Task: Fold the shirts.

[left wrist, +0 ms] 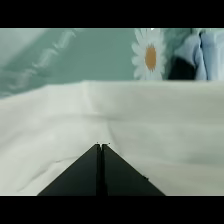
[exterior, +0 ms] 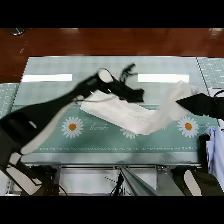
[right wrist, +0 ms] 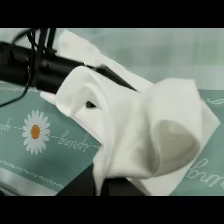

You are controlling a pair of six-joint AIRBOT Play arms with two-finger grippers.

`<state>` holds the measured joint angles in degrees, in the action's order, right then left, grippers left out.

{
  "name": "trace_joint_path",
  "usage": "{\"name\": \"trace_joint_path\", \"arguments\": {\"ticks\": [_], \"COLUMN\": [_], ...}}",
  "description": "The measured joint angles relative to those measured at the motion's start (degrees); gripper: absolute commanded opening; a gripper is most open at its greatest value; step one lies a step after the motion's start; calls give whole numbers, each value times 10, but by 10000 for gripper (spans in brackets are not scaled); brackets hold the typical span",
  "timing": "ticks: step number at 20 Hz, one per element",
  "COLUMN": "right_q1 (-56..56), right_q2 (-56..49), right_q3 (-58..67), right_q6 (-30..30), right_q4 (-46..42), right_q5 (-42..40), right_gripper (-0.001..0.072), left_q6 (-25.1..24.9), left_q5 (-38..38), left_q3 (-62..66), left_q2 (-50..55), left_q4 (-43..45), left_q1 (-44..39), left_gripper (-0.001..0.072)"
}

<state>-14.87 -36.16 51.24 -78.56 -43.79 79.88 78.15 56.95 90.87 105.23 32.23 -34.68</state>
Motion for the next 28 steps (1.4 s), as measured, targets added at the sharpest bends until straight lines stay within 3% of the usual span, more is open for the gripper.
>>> {"name": "trace_joint_path", "arguments": {"ticks": [5, 9, 13, 17, 18, 19, 20, 24, 28], "right_q1": [149, 296, 390, 439, 447, 454, 458, 436, 342], "right_q2": [-96, -255, -439, -588, -616, -641, -659, -685, -622], "right_q3": [43, 121, 235, 347, 371, 390, 404, 431, 433], "right_q6": [-13, -19, -18, -30, -36, -41, -44, -48, -31], "right_q4": [29, 38, 38, 44, 47, 49, 54, 77, 20], "right_q5": [-82, -174, -215, -230, -233, -236, -239, -211, -53], "right_gripper": [20, 20, 20, 22, 138, 486, 622, 617, 616], "left_q6": [-11, -52, -78, -64, -58, -54, -51, -45, -51], "left_q5": [58, 80, 83, 75, 75, 71, 67, 53, 49], "left_q3": [-73, -239, -430, -585, -610, -634, -653, -696, -708], "left_q2": [-124, -318, -545, -713, -737, -756, -768, -782, -779], "left_q4": [-3, -4, -6, -5, -5, -6, -5, -3, -2], "left_q1": [213, 354, 416, 433, 435, 436, 437, 439, 439], "left_gripper": [24, 24, 23, 24, 23, 23, 23, 24, 24]}}
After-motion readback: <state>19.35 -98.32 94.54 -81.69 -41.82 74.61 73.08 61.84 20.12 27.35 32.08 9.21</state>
